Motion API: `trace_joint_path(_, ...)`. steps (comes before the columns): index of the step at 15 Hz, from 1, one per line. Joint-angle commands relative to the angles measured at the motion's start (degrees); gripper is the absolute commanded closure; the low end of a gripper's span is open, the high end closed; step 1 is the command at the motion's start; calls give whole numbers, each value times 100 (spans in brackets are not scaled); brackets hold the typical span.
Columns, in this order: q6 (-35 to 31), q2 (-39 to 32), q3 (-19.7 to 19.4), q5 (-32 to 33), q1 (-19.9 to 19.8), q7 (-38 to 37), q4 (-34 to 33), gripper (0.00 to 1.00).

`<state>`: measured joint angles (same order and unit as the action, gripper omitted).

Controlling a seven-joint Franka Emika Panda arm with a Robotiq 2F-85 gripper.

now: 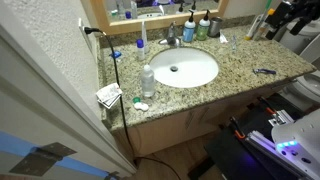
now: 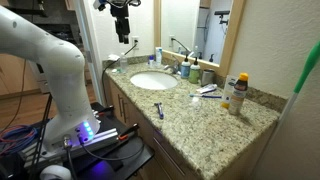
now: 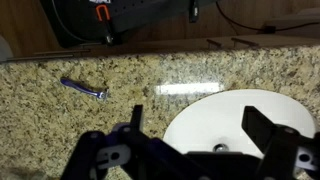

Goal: Put the blue bottle on the left side of the faucet

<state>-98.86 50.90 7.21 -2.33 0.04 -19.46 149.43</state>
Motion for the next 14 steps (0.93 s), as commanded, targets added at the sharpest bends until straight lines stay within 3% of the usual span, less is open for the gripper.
trace_joint_path(1, 14, 2, 45, -35, -65, 42, -13, 0)
trace_joint_path(4, -276, 67, 120, 134, -128, 0, 52, 0)
trace_joint_path(8, -884, 187, 291, 103, -352, -841, 169, 0)
trace_joint_path(9, -432, 48, -17, 345, -601, -687, -751, 0)
trace_joint_path(11, -569, -128, -106, 358, -761, -860, -1177, 0)
trace_joint_path(13, -278, -347, -363, 295, -891, -694, -1945, 0)
trace_joint_path(14, -586, -4, -166, 263, -805, -768, -1266, 0)
